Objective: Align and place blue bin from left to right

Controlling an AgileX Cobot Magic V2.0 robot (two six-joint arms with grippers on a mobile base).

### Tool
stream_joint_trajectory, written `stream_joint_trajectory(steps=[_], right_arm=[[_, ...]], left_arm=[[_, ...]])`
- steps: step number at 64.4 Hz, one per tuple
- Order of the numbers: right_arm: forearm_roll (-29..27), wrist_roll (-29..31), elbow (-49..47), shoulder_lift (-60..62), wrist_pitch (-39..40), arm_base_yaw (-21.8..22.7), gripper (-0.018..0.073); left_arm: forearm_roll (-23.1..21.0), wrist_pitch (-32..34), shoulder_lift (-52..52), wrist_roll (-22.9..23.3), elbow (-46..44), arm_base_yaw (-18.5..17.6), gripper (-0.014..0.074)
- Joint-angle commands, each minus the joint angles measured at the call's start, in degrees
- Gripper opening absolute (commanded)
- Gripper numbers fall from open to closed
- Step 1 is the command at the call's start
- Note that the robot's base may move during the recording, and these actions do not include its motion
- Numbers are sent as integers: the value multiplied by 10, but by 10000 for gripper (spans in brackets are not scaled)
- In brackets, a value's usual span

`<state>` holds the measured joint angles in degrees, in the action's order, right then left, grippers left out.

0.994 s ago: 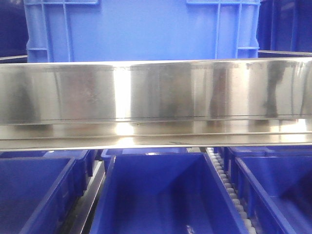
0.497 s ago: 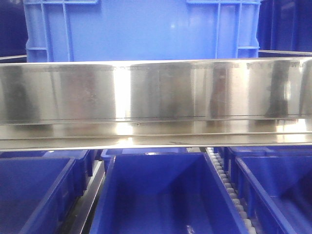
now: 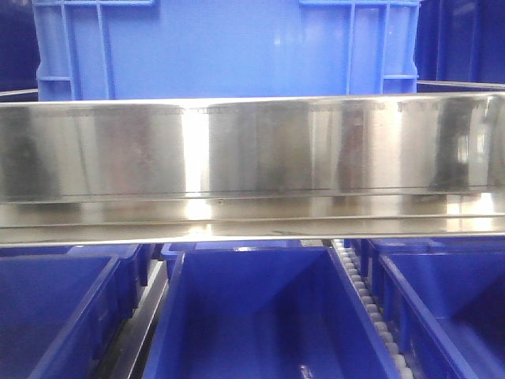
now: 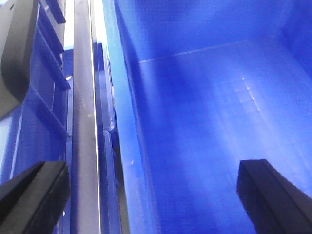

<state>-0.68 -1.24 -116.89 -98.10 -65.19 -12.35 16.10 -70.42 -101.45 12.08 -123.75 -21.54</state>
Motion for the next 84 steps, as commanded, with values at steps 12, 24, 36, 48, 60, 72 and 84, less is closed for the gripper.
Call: stream_joint_trajectory(steps=[12,24,36,48,60,72,84], right_arm=[[25,-23,-92,-57,-48,-4,568],[25,-23,-159,-95,-48,-4,568],[26,-23,-165,-128,-48,-4,568],[27,-24,-165,-154,-48,-4,568],[27,-49,-165,-172,-48,-2,568],[27,-49,-165,-185,-48,0,568],[27,-49,-165,-201,-48,0,568]], left_arm=[[3,5,-19,7,-4,4,601],[4,5,-30,24,-4,19,601],[-17,5,-52,29,-4,30,601],[-42,9,-76,32,-4,39,601],[-50,15,-92,32,-4,45,601],[-54,14,-109,32,-4,46,601],[-55,16,-111,32,-4,46,601]])
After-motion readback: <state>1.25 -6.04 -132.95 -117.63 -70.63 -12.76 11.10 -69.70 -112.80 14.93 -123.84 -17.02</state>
